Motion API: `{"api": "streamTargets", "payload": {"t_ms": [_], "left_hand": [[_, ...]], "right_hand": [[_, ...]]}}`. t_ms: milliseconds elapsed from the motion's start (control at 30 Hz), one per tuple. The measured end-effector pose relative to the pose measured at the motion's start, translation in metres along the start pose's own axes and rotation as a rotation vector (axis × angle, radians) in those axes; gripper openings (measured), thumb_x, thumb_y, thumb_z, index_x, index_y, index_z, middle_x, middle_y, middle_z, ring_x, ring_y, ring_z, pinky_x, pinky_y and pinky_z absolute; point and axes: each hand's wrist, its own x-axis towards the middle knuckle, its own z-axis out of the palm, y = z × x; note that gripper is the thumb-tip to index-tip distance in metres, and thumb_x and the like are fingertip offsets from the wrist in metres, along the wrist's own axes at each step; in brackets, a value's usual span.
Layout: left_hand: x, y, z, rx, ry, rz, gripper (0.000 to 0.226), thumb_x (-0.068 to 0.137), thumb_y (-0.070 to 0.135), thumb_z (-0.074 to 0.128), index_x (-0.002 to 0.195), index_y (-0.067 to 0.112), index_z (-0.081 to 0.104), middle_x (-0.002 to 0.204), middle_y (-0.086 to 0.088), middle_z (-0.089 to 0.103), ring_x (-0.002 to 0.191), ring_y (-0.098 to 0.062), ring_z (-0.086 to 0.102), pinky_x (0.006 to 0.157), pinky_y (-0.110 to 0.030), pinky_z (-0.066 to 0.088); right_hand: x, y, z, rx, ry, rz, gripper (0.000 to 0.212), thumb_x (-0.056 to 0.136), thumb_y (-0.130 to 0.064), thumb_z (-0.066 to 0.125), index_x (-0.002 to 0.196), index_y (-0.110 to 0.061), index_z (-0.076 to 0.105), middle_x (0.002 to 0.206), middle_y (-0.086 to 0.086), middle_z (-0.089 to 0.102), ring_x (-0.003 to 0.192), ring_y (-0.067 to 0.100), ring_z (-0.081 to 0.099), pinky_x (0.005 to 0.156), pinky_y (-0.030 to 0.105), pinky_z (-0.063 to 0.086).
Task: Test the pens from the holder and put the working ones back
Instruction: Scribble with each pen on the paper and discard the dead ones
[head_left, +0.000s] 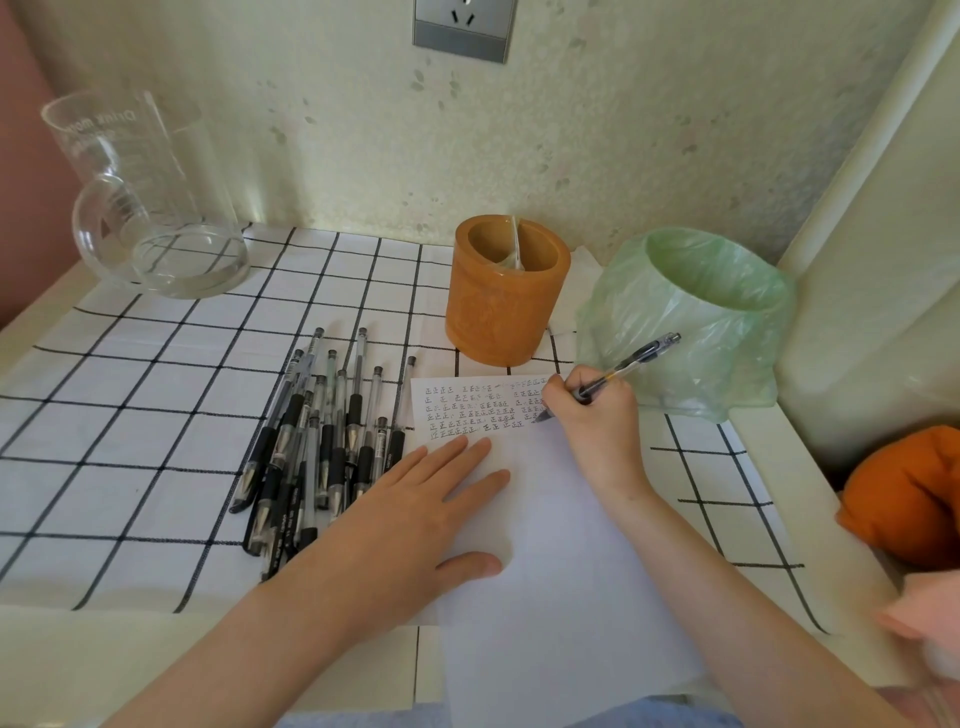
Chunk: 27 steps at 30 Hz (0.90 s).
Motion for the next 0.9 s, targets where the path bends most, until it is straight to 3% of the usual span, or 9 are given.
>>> {"api": "streamTargets", "payload": {"t_ms": [100, 267, 333, 500, 667, 733, 833, 900], "left_hand": [[-0.0001, 0.0002, -0.0008, -0.011, -0.008, -0.004, 0.068, 0.091, 0.062, 0.006, 0.133, 0.026, 0.046, 0.139, 0.000, 0.048, 0.127, -0.018, 0.047, 0.099, -0.040, 0.037], [0.0002, 0.0004, -0.0005, -0.025, -0.022, -0.004, 0.068, 0.091, 0.062, 0.005, 0.134, 0.026, 0.045, 0.140, -0.001, 0.048, 0.127, -0.018, 0.047, 0.099, -0.040, 0.037], [-0.0001, 0.0002, -0.0006, -0.027, -0.028, -0.007, 0.068, 0.091, 0.062, 0.005, 0.134, 0.026, 0.045, 0.140, -0.001, 0.047, 0.127, -0.018, 0.047, 0.099, -0.040, 0.036], [-0.0008, -0.0011, -0.0012, -0.030, -0.051, 0.003, 0.069, 0.091, 0.063, 0.005, 0.135, 0.026, 0.042, 0.141, -0.001, 0.046, 0.129, -0.019, 0.045, 0.100, -0.042, 0.033], [0.0008, -0.0016, -0.0031, -0.115, -0.044, 0.040, 0.076, 0.085, 0.069, 0.001, 0.143, 0.027, 0.027, 0.151, 0.001, 0.021, 0.140, -0.021, 0.020, 0.107, -0.049, 0.012], [0.0012, 0.0001, -0.0055, -0.114, -0.044, 0.035, 0.078, 0.083, 0.071, -0.002, 0.144, 0.030, 0.023, 0.153, 0.002, 0.015, 0.141, -0.019, 0.014, 0.109, -0.046, 0.007], [0.0010, 0.0005, -0.0028, -0.188, -0.051, 0.038, 0.087, 0.071, 0.076, -0.013, 0.146, 0.034, 0.005, 0.151, 0.009, -0.009, 0.141, -0.014, -0.012, 0.108, -0.040, -0.014], [0.0007, 0.0008, -0.0054, -0.118, -0.054, 0.057, 0.083, 0.077, 0.073, -0.008, 0.145, 0.033, 0.015, 0.154, 0.005, 0.004, 0.143, -0.016, 0.004, 0.111, -0.042, -0.001]], "right_hand": [[-0.0001, -0.0012, 0.0004, 0.004, -0.007, -0.002, 0.041, 0.078, 0.002, 0.058, 0.051, -0.012, 0.031, 0.052, 0.001, 0.023, 0.057, 0.016, 0.025, 0.057, 0.030, 0.024], [-0.0005, 0.0013, -0.0001, 0.023, -0.022, 0.021, 0.035, 0.073, -0.008, 0.057, 0.052, -0.003, 0.030, 0.053, 0.010, 0.027, 0.058, 0.016, 0.040, 0.057, 0.029, 0.027], [-0.0008, 0.0000, -0.0001, 0.028, -0.017, 0.019, 0.035, 0.074, -0.010, 0.057, 0.052, -0.002, 0.031, 0.053, 0.012, 0.028, 0.057, 0.015, 0.037, 0.056, 0.028, 0.026], [-0.0009, -0.0019, 0.0010, -0.009, 0.011, -0.012, 0.045, 0.079, 0.004, 0.058, 0.051, -0.017, 0.028, 0.049, -0.008, 0.021, 0.052, 0.007, 0.020, 0.050, 0.022, 0.021], [-0.0002, 0.0002, -0.0001, 0.023, -0.007, 0.008, 0.035, 0.078, -0.005, 0.058, 0.054, 0.002, 0.034, 0.054, 0.016, 0.027, 0.058, 0.016, 0.030, 0.055, 0.028, 0.024], [-0.0011, -0.0006, -0.0001, 0.029, -0.008, 0.011, 0.036, 0.079, -0.001, 0.059, 0.053, 0.000, 0.035, 0.052, 0.008, 0.027, 0.056, 0.015, 0.029, 0.056, 0.028, 0.025], [-0.0013, -0.0005, 0.0003, 0.029, -0.020, 0.008, 0.039, 0.079, 0.004, 0.058, 0.051, -0.005, 0.033, 0.048, -0.006, 0.024, 0.048, 0.006, 0.030, 0.057, 0.028, 0.029], [-0.0014, -0.0014, 0.0005, 0.018, -0.022, 0.006, 0.042, 0.078, 0.005, 0.058, 0.050, -0.011, 0.031, 0.045, -0.009, 0.023, 0.046, 0.004, 0.030, 0.057, 0.027, 0.030]]}}
